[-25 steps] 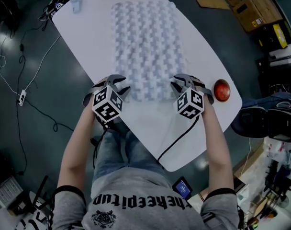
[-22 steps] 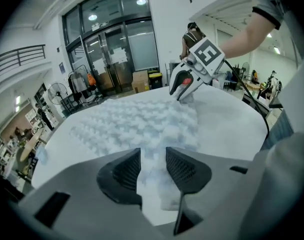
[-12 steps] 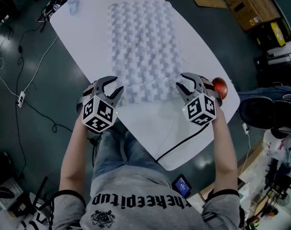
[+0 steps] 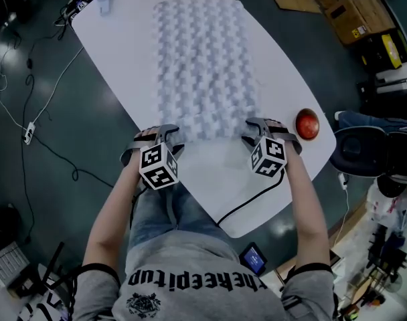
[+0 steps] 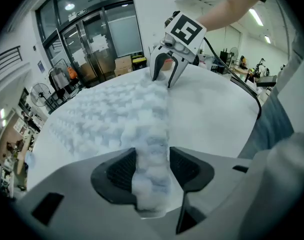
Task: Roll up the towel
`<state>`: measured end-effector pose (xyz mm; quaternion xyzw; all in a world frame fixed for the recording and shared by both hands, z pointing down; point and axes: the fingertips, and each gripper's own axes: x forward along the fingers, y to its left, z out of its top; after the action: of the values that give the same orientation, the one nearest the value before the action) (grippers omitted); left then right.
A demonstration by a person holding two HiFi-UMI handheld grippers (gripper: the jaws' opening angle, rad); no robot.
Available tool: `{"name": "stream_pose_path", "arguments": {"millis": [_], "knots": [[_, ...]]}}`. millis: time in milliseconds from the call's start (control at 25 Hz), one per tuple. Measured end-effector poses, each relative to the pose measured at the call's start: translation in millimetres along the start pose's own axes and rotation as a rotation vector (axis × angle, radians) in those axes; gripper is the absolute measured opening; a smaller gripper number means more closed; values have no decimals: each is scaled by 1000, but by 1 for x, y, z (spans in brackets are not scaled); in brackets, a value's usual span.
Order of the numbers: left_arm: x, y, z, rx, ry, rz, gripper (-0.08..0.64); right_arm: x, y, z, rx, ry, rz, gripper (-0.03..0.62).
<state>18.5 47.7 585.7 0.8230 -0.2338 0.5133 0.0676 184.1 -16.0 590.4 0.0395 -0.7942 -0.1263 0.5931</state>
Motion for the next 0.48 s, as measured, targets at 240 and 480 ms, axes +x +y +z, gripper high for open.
{"name": "stream_pose_path", "arguments": {"millis": [240,480], "knots": [[13,14,-5,11,54,17,201,10,-8,-1,-7,33,42,201],[15,18,-6,22,64,0,169,11,-5,-2,23,35,73,85]]}}
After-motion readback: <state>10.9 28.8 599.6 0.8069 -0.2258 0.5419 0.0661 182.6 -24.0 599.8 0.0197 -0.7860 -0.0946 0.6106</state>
